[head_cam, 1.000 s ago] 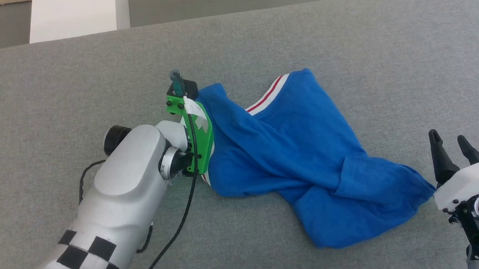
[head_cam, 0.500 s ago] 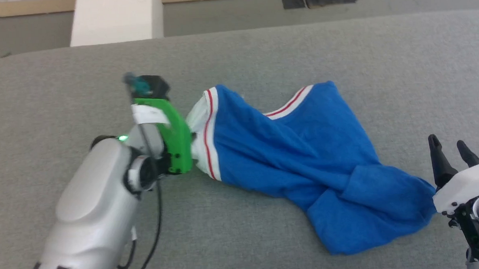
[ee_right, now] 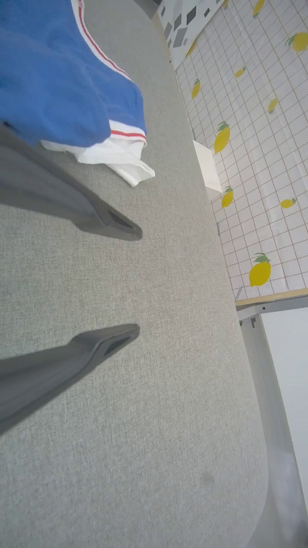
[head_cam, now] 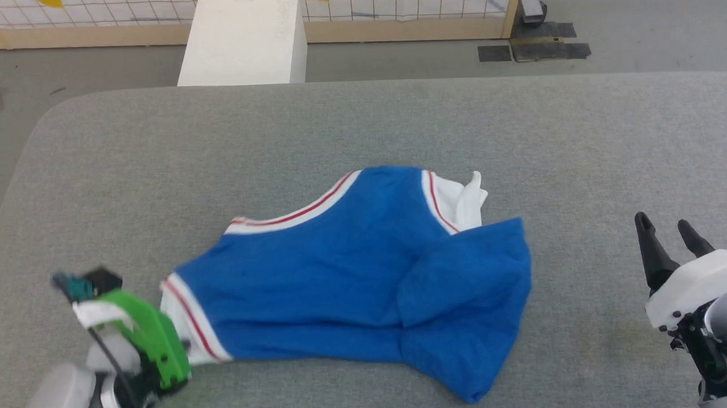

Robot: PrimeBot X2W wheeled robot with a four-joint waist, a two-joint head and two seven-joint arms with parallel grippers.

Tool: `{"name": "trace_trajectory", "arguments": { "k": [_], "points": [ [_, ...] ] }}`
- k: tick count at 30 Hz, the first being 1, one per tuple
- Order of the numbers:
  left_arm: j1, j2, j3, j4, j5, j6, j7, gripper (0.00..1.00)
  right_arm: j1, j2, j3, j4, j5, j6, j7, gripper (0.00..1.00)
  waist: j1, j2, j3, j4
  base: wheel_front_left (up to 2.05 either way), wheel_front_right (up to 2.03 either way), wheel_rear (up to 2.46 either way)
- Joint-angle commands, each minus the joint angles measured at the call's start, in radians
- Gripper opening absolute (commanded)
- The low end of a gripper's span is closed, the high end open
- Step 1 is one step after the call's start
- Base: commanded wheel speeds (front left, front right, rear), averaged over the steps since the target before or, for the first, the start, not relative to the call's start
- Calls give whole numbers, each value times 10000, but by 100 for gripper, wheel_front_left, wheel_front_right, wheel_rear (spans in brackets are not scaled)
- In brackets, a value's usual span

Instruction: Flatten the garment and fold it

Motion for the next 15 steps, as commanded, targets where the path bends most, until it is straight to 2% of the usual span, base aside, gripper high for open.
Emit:
{"name": "trace_trajectory", "arguments": {
  "k": [1, 6, 7, 8, 15],
  "points": [
    [379, -23, 82, -41, -247, 107, -74, 0, 106, -5, 24, 9, -95, -13, 15, 100, 0, 0, -19, 37, 0, 0, 0],
    [1136, -327, 305, -116, -529, 157, -535, 0, 181, -5, 15, -1, -121, -13, 57, 100, 0, 0, -15, 97, 0, 0, 0],
    [1174, -367, 358, -146, -523, 152, -695, 36, 200, -5, 7, -7, -127, -13, 68, 100, 0, 0, -19, 114, 0, 0, 0],
    [1204, -401, 409, -176, -517, 127, -856, 100, 217, -5, 1, -13, -131, -13, 81, 100, 0, 0, -30, 128, 0, 0, 0],
    [1261, -357, 1218, -862, 105, -334, -3448, 100, 236, -5, 125, 41, -81, -13, 58, 100, 0, 0, -198, 47, 0, 0, 0]
  ]
}}
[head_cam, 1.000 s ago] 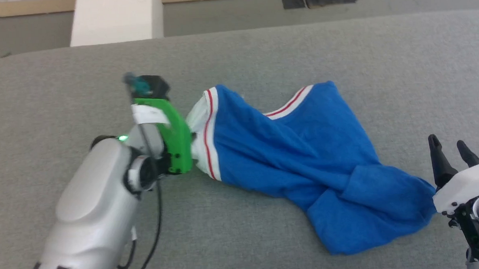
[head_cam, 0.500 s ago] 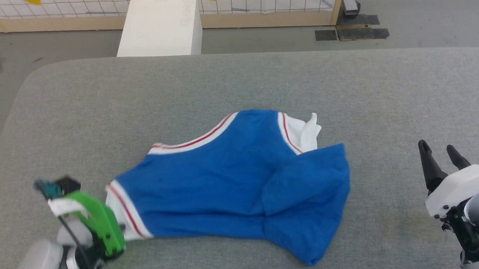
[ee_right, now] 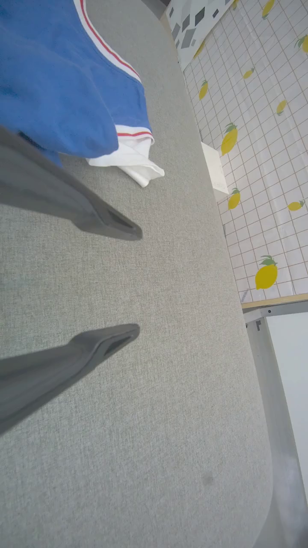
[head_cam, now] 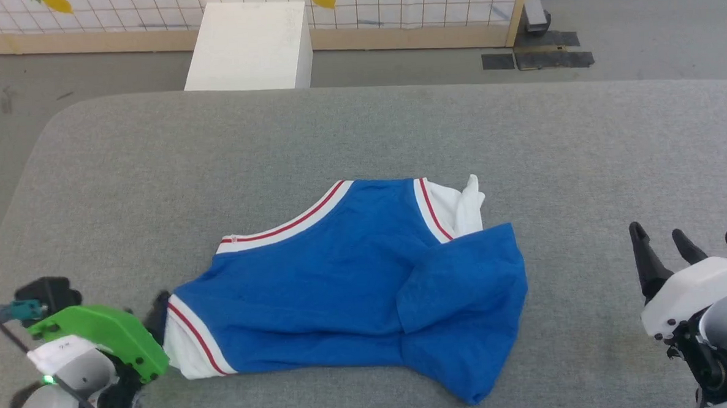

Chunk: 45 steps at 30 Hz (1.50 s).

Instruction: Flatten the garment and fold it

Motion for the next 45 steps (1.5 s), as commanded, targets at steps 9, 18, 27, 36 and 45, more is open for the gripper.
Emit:
{"name": "trace_trajectory", "arguments": {
  "k": [9, 18, 27, 36, 45],
  "points": [
    [1013, -188, 245, -622, 1951, -507, -4343, 100, 62, -3, 289, 142, 48, -13, -73, 100, 0, 0, -10, -21, 0, 0, 0],
    [743, -584, 36, -449, 2586, -632, -5865, 100, -1052, -3, 1109, 104, -336, -13, 913, 100, 0, 0, 583, 165, 0, 0, 0],
    [30, -787, -132, -489, 2782, -686, -6072, 100, -3634, -472, 3000, 1074, -710, -13, 3580, 100, 0, 0, 1579, 396, 0, 0, 0],
    [-431, -897, -220, -583, 2907, -743, -6190, 100, -5520, -746, 4680, 2489, -1180, -13, 5855, 100, 0, 0, 2395, 735, 0, 0, 0],
    [-621, -990, -289, -611, 2944, -752, -6247, 100, -6223, -889, 6071, 3716, -1230, -13, 6462, 100, 0, 0, 2787, 923, 0, 0, 0]
  ]
}}
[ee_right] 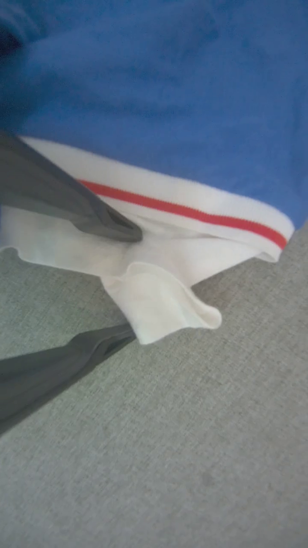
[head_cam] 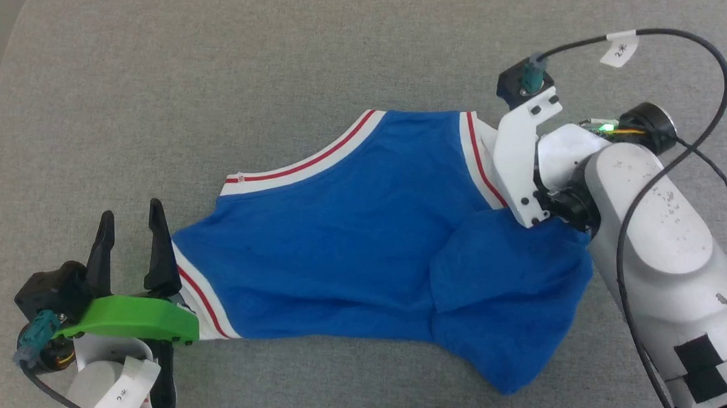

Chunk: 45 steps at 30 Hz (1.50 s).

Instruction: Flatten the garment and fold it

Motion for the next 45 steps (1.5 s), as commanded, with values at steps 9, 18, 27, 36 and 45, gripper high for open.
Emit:
{"name": "trace_trajectory", "arguments": {
  "k": [9, 18, 27, 36, 45],
  "points": [
    [-109, -46, -118, 191, 2, -83, -24, 100, -186, -539, 442, 535, 1095, -13, -26, 0, -1, 0, -221, -49, 0, 0, 0],
    [223, 69, -184, 183, -58, -27, 164, 100, 404, -1188, -2099, -223, 1265, -13, -912, 0, -1, 0, -1076, -408, 0, 0, 0],
    [460, 147, -228, 10, -162, 19, 339, 100, 2796, -1232, -5094, -933, 728, -13, -559, 0, -1, 0, -1318, -665, 0, 0, 0],
    [475, 180, -289, -54, -220, 56, 458, 100, 4117, -35, -6482, -1401, 307, -13, -1202, 100, -1, 0, -1306, -766, 0, 0, 0],
    [705, 280, -334, -54, -273, 117, 596, 100, 4844, 538, -7323, -3248, 610, -13, -3410, 100, -1, 0, -1860, -818, 0, 0, 0]
  ]
}}
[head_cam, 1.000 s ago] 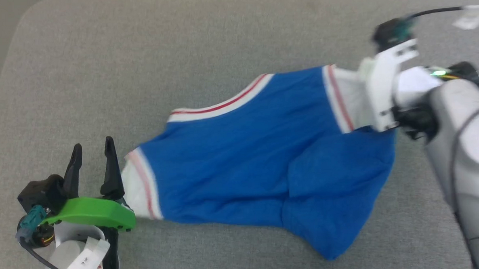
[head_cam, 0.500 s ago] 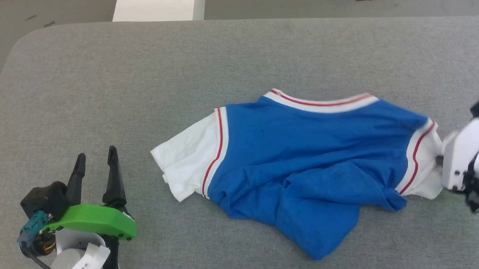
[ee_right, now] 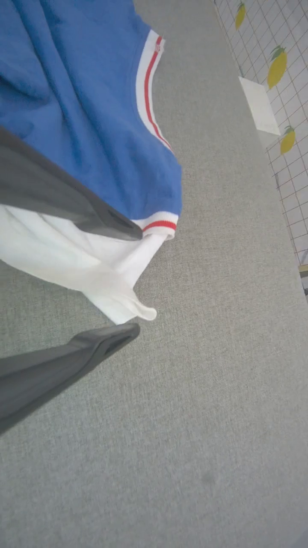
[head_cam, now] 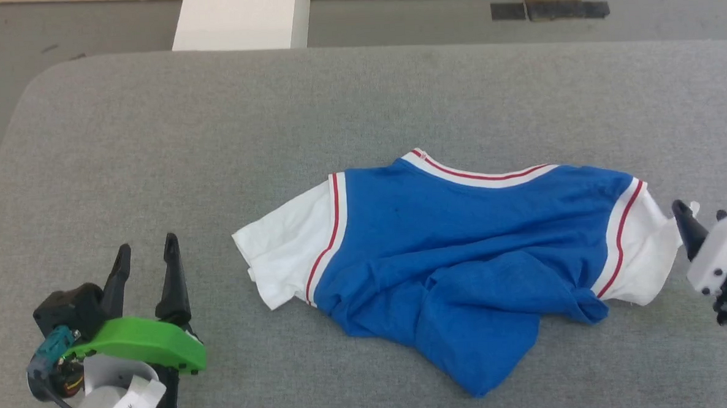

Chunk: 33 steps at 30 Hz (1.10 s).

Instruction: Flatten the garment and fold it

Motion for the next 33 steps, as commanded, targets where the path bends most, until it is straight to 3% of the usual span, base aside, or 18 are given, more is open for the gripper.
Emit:
{"name": "trace_trajectory", "arguments": {
  "k": [1, 11, 16, 20, 29, 33],
  "points": [
    [136, 61, -23, -24, -95, 44, 21, 100, 432, 158, -100, -265, 168, -13, -258, 100, 1, 0, -228, -23, 0, 0, 0],
    [339, 29, -85, -108, -197, 180, 173, 100, 1846, 393, -276, -870, 946, -13, -917, 100, 1, 0, -560, -142, 0, 0, 0],
    [-216, 86, -379, -20, -313, 175, 1113, 100, 1827, 395, -241, -912, 1017, -13, -992, 100, 1, 0, -453, -133, 0, 0, 0],
    [-1383, 224, -730, 277, -576, 79, 2713, 100, 1700, 396, -157, -1019, 943, -13, -956, 100, 1, 0, -287, -104, 0, 0, 0],
    [-4350, 520, -2063, 2047, -782, 150, 7580, 100, 1474, 397, 88, -1163, 884, -13, -805, 100, 1, 0, 251, -264, 0, 0, 0],
    [-5075, 512, -2654, 2796, -663, 115, 9011, 100, 1432, 397, 81, -1220, 865, -13, -776, 100, 1, 0, 426, -415, 0, 0, 0]
  ]
}}
